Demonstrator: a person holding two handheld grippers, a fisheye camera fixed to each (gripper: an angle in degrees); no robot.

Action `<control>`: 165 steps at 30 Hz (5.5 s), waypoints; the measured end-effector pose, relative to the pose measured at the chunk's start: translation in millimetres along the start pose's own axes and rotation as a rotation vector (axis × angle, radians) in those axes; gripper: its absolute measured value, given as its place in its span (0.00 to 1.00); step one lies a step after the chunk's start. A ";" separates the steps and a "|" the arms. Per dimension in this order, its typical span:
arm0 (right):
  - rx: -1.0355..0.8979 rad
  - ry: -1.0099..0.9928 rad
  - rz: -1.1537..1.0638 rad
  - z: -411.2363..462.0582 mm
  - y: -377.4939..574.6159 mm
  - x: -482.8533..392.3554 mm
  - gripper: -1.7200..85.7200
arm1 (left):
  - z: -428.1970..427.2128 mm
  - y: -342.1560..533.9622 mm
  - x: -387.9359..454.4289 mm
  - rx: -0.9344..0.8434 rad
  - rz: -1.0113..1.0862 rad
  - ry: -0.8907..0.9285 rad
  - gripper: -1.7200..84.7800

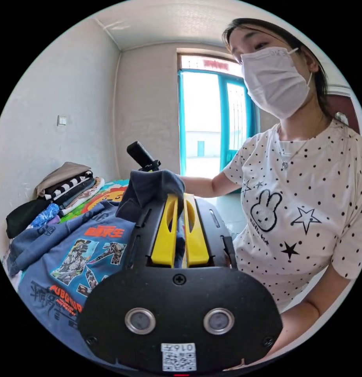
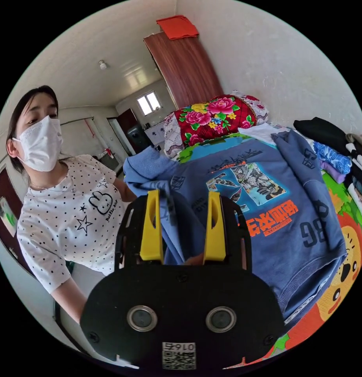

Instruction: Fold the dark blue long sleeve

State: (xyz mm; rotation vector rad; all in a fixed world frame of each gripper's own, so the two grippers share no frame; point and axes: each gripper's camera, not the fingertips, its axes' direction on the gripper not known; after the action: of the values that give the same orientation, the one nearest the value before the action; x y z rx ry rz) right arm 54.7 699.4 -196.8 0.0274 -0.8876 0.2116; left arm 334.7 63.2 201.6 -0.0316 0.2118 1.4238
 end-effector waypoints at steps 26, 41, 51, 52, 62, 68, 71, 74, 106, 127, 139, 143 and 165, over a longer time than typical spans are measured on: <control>-0.083 0.934 -0.005 12.6 -80.9 -82.5 0.04 | -13.1 57.0 -285.3 -0.447 -1.059 -0.650 0.05; 0.487 1.115 -0.027 -83.6 101.4 -263.8 0.07 | 6.6 65.4 -89.6 -0.086 -0.493 -0.499 0.01; 0.199 1.334 0.070 -26.9 233.4 -379.8 0.17 | 82.6 102.3 -15.4 -0.256 -0.583 -0.399 0.09; 0.176 1.319 0.115 -23.9 247.8 -381.2 0.17 | 83.1 104.7 -12.4 -0.260 -0.588 -0.403 0.09; 0.233 1.066 0.241 -40.2 290.5 -361.7 0.17 | 89.0 118.1 17.1 -0.346 -0.562 -0.367 0.12; 0.212 1.019 0.333 -48.2 297.6 -336.5 0.15 | 110.2 116.3 24.6 -0.360 -0.539 -0.399 0.12; 0.225 1.005 0.362 -52.2 303.7 -328.1 0.14 | 110.6 114.2 30.4 -0.337 -0.535 -0.416 0.11; 0.242 0.985 0.370 -55.0 308.5 -321.3 0.13 | 104.8 114.0 39.7 -0.243 -0.512 -0.409 0.11; 0.174 0.819 0.306 -84.1 260.3 -278.5 0.03 | 43.6 148.0 6.5 -0.199 -0.609 -0.041 0.02; -0.306 0.792 -0.086 141.7 -267.5 97.4 0.14 | -89.6 138.5 -124.2 -0.115 -0.797 -0.697 0.01; -0.245 0.871 -0.037 116.8 -325.8 134.6 0.02 | -79.3 154.2 -156.2 -0.137 -0.825 -0.639 0.01; -0.131 0.927 -0.176 59.5 -333.0 67.0 0.02 | -71.4 146.0 -156.8 -0.096 -0.802 -0.621 0.01; 0.015 0.794 0.114 62.1 -52.6 -81.3 0.12 | 40.1 109.8 -321.4 -0.568 -0.657 -0.469 0.14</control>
State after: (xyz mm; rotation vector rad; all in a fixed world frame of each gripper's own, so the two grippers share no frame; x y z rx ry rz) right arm -32.4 627.0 -217.0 -0.0890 -0.0953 0.3055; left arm 189.7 -228.6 305.4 -0.2115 -0.5537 0.7628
